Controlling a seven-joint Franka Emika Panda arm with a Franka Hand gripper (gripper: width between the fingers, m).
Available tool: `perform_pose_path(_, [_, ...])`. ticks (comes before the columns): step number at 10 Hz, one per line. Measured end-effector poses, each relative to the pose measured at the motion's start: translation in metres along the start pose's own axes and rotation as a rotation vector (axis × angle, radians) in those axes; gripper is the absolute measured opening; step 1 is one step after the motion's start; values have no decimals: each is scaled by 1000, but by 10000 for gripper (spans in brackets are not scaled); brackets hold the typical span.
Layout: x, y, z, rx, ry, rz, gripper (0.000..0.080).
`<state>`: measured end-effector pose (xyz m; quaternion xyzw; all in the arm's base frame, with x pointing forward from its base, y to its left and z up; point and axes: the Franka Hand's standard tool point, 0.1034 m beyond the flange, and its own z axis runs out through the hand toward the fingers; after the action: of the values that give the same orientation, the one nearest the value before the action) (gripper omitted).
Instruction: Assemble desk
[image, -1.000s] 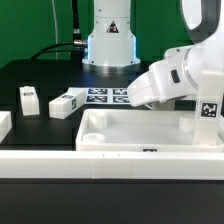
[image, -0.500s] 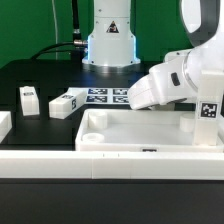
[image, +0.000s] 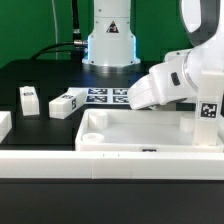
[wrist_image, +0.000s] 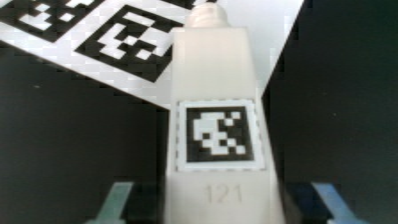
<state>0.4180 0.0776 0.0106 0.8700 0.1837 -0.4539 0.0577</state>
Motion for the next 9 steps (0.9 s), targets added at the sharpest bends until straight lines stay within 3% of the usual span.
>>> perform_pose_path(3, [-3,4,-2,7,1,-6,288])
perform_pose_path(7, [-39,23,-26,53,-26,-12,290])
perform_pose_path(9, [-34,26,-26,51,15,-8,290])
